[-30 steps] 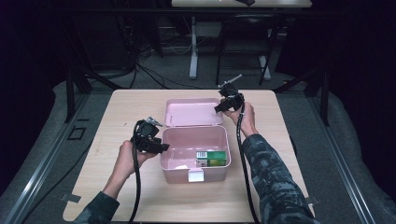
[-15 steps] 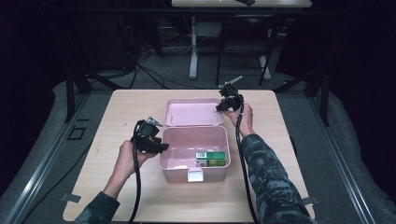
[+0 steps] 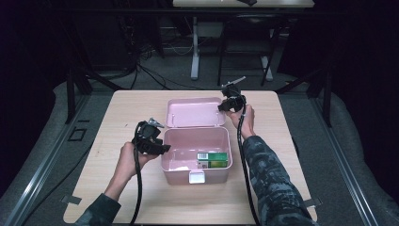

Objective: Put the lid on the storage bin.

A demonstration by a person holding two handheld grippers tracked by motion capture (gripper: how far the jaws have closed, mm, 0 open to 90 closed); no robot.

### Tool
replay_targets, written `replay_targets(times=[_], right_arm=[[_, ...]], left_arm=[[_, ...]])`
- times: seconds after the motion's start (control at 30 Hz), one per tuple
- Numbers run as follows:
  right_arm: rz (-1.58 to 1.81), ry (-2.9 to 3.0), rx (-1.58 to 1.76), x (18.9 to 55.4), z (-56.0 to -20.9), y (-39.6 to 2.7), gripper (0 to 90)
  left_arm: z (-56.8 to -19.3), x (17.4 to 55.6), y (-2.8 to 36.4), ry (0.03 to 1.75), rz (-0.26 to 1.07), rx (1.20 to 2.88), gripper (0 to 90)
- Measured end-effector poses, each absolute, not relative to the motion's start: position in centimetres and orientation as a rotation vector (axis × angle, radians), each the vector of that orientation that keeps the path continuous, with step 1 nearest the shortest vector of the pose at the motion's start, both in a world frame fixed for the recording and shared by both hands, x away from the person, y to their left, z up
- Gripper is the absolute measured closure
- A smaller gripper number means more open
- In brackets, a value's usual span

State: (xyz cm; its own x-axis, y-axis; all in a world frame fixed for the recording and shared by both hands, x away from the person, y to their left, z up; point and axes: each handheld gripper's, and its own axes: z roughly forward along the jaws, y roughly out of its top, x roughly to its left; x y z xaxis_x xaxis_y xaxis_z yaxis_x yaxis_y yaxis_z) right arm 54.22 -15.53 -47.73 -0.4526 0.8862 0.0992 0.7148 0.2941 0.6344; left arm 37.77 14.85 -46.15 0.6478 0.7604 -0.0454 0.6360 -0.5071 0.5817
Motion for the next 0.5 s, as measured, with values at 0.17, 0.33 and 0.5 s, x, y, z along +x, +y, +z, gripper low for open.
replay_targets(times=[0.17,0.33,0.5], right_arm=[[0.950,2.271,1.456,53.8,-47.1,-15.8,76.2],[0.979,2.254,1.462,53.6,-46.8,-15.9,77.3],[1.011,2.227,1.462,53.3,-46.3,-16.0,78.5]], left_arm=[[-46.2,37.8,14.8,1.083,0.293,2.301,60.3],[-46.2,37.8,14.8,1.080,0.294,2.302,60.4],[-46.2,37.8,14.8,1.078,0.299,2.303,60.5]])
